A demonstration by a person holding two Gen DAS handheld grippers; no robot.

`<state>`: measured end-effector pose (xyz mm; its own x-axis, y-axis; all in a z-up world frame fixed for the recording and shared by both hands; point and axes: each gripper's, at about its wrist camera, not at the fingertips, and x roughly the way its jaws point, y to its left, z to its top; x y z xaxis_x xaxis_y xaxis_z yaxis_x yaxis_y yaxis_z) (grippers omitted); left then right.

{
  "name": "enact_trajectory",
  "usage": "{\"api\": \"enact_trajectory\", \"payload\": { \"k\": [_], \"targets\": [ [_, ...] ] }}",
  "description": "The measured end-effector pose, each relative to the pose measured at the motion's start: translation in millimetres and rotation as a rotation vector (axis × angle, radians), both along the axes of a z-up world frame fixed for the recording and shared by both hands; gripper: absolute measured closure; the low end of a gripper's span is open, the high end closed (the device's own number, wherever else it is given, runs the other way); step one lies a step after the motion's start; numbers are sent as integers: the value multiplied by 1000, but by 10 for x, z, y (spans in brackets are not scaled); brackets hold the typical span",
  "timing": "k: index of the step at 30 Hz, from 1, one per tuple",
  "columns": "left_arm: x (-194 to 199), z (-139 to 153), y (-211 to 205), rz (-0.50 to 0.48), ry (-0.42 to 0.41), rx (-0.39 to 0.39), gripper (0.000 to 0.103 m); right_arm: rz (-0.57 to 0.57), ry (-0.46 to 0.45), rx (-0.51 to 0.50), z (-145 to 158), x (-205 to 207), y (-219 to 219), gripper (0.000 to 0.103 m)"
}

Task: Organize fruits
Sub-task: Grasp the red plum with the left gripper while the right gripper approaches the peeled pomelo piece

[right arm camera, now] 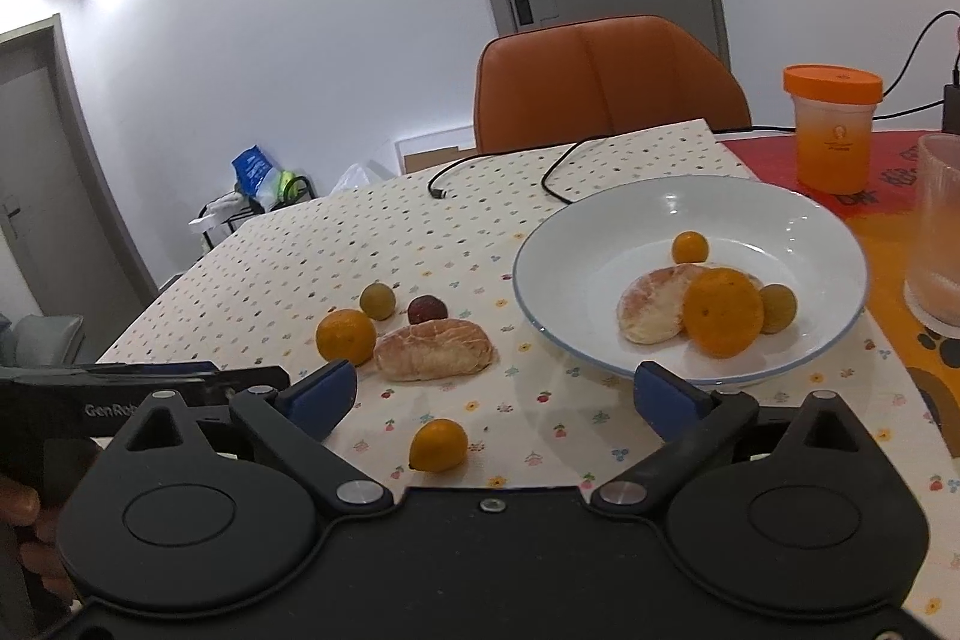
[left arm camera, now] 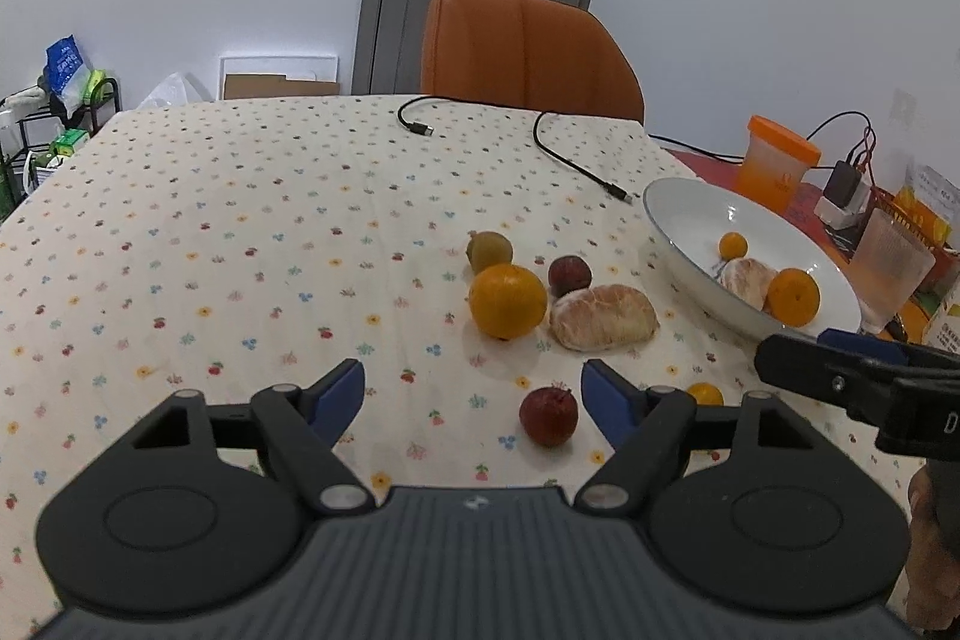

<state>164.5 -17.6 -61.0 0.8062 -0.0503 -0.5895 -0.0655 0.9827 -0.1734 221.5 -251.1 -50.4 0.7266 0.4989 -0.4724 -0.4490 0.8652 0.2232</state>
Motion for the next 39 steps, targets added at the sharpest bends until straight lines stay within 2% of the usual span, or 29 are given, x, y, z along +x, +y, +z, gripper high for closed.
{"api": "enact_trajectory", "payload": {
  "k": [4, 7, 9, 11, 13, 14, 15, 25, 39],
  "targets": [
    [32, -36, -37, -25, 11, -8, 29, 12, 8, -3, -27, 23, 41, 5],
    [66, -76, -64, -42, 24, -18, 37, 20, 20, 1, -53, 52, 65, 8],
    [100, -115, -76, -57, 39, -35, 50, 26, 27, -1, -65, 69, 84, 11],
    [111, -135, -87, -60, 33, -33, 54, 30, 32, 0, -75, 88, 97, 13],
    [133, -139, -94, -75, 34, -30, 66, 34, 41, 4, -80, 111, 110, 16],
    [144, -139, -85, -79, 35, -37, 77, 35, 44, 6, -80, 122, 118, 17],
    [157, -140, -68, -79, 39, -45, 81, 38, 45, 7, -81, 132, 128, 18],
    [202, -109, 142, -27, 37, -49, 81, 72, 51, -13, -111, 258, 335, 18],
    [217, -112, 451, 50, 29, -69, 81, 110, 40, -99, -181, 366, 712, 18]
  ]
}}
